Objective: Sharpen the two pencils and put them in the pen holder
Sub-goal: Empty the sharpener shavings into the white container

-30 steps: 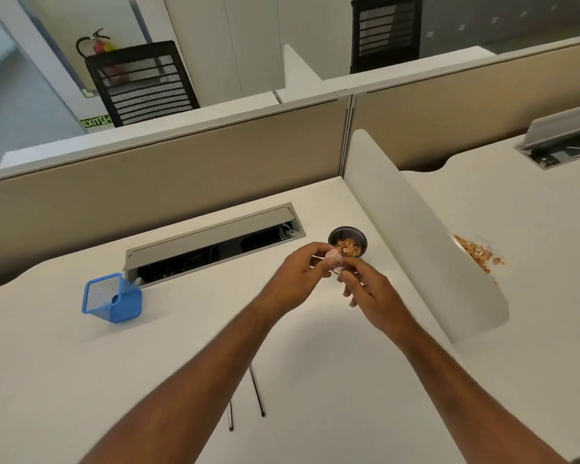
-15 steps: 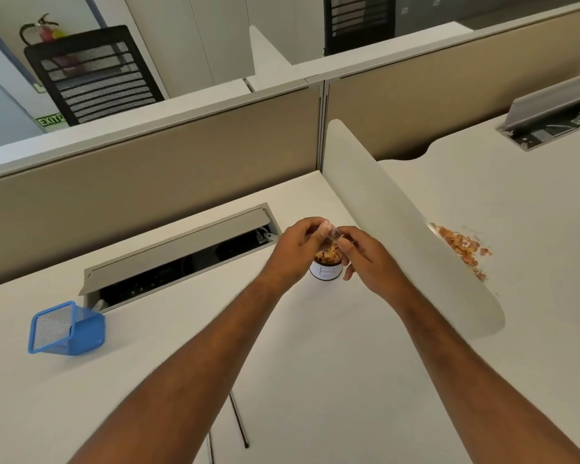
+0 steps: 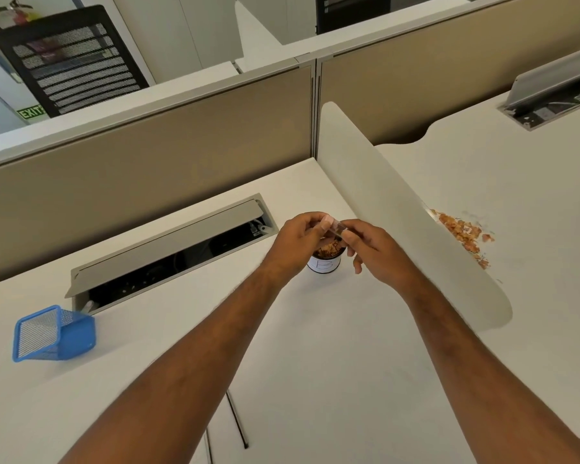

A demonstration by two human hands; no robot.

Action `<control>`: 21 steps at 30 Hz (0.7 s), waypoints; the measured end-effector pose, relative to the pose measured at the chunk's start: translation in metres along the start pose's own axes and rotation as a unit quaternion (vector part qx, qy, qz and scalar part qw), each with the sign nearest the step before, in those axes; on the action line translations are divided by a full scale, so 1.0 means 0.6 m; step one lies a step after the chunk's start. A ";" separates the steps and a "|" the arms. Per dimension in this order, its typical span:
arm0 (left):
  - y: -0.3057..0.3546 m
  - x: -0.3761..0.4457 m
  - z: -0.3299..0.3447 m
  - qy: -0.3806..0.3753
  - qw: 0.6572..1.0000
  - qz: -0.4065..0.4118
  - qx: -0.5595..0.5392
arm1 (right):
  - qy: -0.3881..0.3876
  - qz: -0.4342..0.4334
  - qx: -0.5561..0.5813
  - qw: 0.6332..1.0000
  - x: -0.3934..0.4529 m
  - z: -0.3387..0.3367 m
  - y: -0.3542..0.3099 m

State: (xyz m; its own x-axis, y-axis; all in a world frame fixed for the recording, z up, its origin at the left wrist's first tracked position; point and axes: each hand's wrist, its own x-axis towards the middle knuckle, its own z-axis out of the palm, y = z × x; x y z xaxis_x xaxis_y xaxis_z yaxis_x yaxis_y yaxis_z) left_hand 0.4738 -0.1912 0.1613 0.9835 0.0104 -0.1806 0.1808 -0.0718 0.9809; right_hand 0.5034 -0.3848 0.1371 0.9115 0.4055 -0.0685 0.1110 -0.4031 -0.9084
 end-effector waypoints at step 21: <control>-0.022 0.011 -0.006 0.096 0.994 -0.049 0.035 | 0.008 0.006 -0.095 0.995 -0.001 -0.008 0.000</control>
State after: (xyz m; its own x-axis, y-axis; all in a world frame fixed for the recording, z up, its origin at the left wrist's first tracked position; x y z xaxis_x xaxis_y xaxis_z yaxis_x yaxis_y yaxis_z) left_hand 0.4782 -0.1868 0.1471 0.9446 0.2102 -0.2519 0.2825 -0.1304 0.9504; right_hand 0.5046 -0.3888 0.1390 0.9195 0.3866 -0.0712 0.1709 -0.5564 -0.8132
